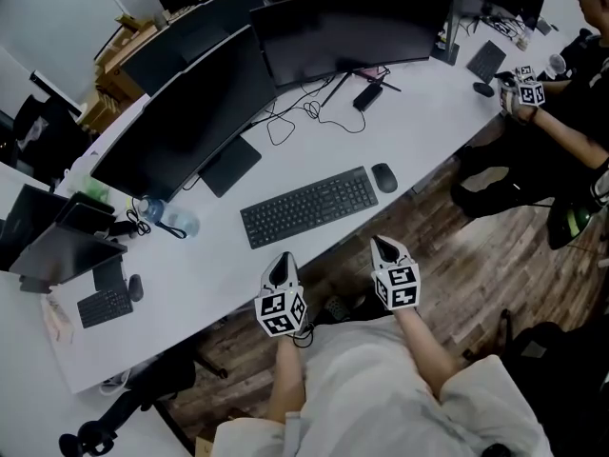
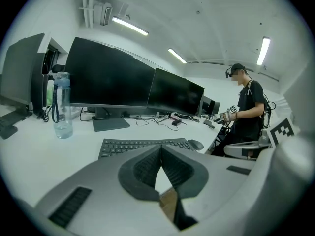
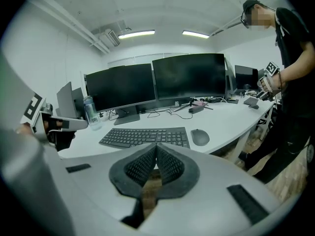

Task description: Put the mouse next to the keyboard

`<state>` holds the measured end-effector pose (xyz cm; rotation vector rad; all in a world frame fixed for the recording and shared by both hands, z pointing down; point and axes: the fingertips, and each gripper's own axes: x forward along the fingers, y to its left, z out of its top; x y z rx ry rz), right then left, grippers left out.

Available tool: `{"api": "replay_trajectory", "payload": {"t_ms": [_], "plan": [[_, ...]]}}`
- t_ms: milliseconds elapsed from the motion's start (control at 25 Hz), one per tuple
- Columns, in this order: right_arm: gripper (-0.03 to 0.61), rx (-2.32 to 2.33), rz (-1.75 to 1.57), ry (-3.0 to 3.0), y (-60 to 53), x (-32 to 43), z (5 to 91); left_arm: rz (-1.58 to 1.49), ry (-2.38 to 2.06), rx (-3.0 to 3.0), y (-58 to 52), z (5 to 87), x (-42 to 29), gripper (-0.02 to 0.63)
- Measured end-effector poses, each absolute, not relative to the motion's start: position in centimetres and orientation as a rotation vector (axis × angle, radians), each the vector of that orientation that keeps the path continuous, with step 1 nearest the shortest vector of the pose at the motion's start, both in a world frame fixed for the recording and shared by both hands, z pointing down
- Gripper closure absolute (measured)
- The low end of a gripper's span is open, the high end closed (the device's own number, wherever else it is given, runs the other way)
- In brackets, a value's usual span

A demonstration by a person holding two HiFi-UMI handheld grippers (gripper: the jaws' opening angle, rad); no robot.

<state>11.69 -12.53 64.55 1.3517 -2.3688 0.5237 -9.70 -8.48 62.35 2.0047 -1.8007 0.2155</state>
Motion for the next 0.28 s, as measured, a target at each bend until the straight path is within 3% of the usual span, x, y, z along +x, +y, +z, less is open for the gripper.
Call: {"api": "replay_trajectory", "payload": {"t_ms": [280], "plan": [[0.575, 1.347, 0.523, -2.365, -12.52, 11.3, 64.51, 0.239, -1.791, 2.014, -8.57, 62.36, -9.84, 0.591]]}}
